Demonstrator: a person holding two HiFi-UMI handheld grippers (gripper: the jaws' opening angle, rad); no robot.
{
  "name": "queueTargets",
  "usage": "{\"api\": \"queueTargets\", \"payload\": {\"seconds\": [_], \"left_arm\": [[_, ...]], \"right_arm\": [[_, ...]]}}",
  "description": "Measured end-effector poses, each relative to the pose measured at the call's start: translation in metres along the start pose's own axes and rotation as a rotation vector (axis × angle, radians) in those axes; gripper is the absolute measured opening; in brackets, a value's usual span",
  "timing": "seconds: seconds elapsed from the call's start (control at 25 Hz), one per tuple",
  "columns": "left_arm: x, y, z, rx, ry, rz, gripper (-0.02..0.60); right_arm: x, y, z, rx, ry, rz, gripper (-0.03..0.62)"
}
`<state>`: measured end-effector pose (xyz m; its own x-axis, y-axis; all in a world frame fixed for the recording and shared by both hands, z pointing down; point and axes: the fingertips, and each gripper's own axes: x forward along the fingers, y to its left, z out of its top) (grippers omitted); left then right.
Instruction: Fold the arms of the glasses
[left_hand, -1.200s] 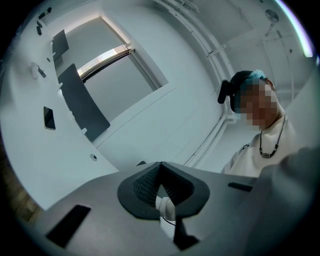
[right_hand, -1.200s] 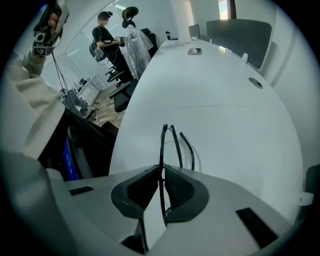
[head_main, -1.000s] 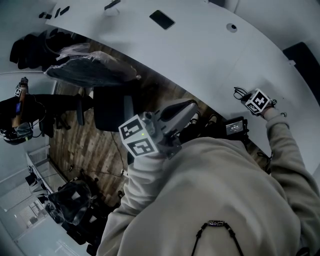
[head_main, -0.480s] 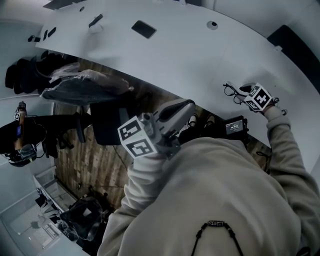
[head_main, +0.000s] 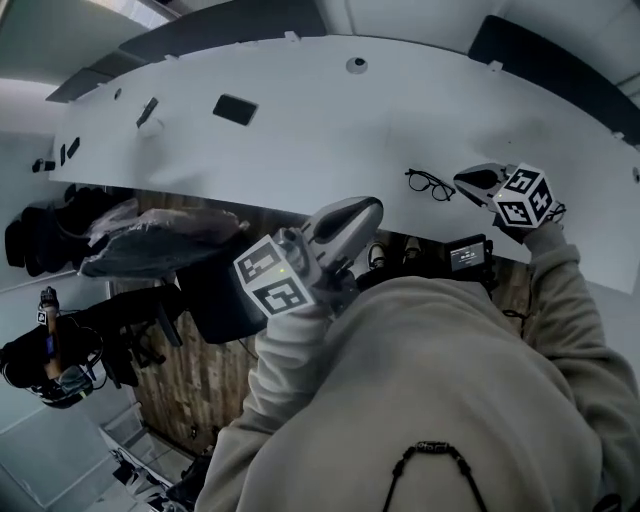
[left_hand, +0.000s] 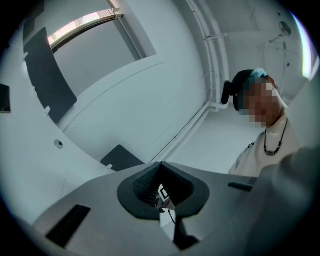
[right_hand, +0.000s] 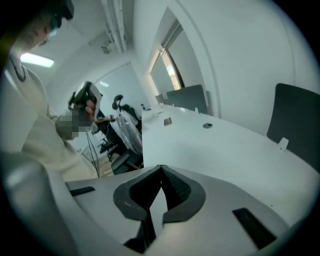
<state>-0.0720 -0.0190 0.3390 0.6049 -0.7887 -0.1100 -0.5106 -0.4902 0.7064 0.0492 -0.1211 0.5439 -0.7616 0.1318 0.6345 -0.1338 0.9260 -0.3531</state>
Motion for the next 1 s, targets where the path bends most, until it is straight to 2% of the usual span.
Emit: {"api": "queueTargets", "payload": {"seconds": [0.12, 0.24, 0.32, 0.4, 0.76, 0.84, 1.0], "left_arm": [[0.021, -0.006, -0.002, 0.056, 0.028, 0.008, 0.005], [0.034, 0.001, -0.003, 0.187, 0.065, 0.076, 0.005], [0.043, 0.004, -0.006, 0.253, 0.100, 0.089, 0.005], [0.054, 0.002, -0.011, 0.277, 0.129, 0.066, 0.006], [0.083, -0.010, -0.020, 0.325, 0.175, -0.002, 0.005], [0.083, -0.010, -0.020, 0.339, 0.181, -0.003, 0.005], [0.082, -0.010, -0.016, 0.317, 0.171, -0.017, 0.005]], "right_arm": [[-0.044, 0.018, 0.025, 0.117, -0.208, 0.027, 0.021], [-0.088, 0.035, 0.059, 0.205, -0.454, 0.057, 0.021], [-0.113, 0.046, 0.075, 0.227, -0.566, 0.059, 0.020], [-0.134, 0.055, 0.085, 0.231, -0.634, 0.056, 0.020], [-0.184, 0.061, 0.092, 0.189, -0.725, -0.042, 0.020], [-0.186, 0.063, 0.094, 0.184, -0.732, -0.048, 0.020], [-0.181, 0.067, 0.095, 0.162, -0.711, -0.054, 0.020]]}}
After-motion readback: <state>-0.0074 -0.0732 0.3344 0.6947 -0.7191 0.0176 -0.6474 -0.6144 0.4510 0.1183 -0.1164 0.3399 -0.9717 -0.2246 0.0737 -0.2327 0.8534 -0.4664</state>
